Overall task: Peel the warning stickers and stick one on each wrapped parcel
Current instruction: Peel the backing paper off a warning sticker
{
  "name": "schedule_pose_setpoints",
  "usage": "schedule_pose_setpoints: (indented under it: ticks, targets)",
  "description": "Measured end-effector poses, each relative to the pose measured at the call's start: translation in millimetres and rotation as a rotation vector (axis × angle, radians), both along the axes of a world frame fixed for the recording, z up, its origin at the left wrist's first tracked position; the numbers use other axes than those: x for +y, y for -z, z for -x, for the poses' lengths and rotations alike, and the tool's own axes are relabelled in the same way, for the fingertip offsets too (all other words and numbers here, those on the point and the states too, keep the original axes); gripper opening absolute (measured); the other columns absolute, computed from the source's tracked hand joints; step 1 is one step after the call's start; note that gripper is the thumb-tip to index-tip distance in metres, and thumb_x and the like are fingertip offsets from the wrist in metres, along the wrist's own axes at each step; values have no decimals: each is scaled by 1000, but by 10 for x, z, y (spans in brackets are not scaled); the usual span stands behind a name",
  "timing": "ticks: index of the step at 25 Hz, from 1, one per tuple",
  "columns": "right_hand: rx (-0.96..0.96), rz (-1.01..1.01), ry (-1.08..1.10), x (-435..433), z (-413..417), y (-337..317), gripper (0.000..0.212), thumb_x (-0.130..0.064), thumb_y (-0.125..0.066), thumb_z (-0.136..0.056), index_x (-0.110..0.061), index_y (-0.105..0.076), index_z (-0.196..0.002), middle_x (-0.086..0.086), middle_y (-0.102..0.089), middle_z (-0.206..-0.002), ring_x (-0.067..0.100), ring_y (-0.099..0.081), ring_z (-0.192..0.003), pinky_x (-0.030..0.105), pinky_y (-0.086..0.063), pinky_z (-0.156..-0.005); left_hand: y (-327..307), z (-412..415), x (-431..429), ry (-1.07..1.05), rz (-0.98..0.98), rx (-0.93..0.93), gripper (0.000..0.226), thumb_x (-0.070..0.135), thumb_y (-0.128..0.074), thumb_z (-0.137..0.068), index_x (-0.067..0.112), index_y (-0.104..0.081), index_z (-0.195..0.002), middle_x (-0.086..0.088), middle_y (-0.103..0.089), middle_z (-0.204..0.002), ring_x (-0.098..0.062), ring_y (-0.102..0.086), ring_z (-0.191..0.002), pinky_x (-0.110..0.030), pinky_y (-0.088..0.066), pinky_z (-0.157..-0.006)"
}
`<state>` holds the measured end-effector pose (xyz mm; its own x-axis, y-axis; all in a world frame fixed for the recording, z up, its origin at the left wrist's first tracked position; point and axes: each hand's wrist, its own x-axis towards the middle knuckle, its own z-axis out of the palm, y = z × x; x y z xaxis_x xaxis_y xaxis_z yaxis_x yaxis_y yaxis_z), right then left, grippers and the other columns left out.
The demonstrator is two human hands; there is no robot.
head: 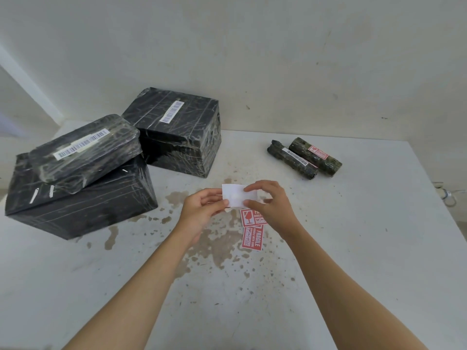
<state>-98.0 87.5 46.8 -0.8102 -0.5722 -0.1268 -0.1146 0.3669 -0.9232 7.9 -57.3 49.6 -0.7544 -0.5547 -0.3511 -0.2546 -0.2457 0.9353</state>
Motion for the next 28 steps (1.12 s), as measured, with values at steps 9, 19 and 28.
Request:
schedule_pose_setpoints:
  ticks: [9, 19, 28]
  targets:
    - [-83, 140, -30, -547, -159, -226, 3, -14, -73, -80, -16, -72, -78, -3, -72, -71, 2, -65, -66, 11, -45, -59, -160, -24, -350, -3, -63, 85, 18, 1, -67, -83, 1, -65, -100, -14, -74, -89, -18, -72, -79, -20, -55, -69]
    - [-164, 49, 18, -880, -151, -183, 7, -6, -67, -80, -6, -74, -79, 6, -71, -68, 4, -62, -57, 13, -43, -54, -134, 2, -780, 141, 113, 24, 10, 7, -71, -80, 11, -71, -90, -6, -75, -80, -15, -72, -75, -18, -53, -69]
    - [-178, 47, 27, -972, -148, -157, 16, -1, -60, -82, -7, -74, -79, 4, -69, -66, -1, -53, -48, 14, -42, -54, -63, 70, -859, 133, 150, 8, 13, 11, -76, -77, 9, -73, -90, -8, -75, -83, -21, -72, -79, -29, -56, -78]
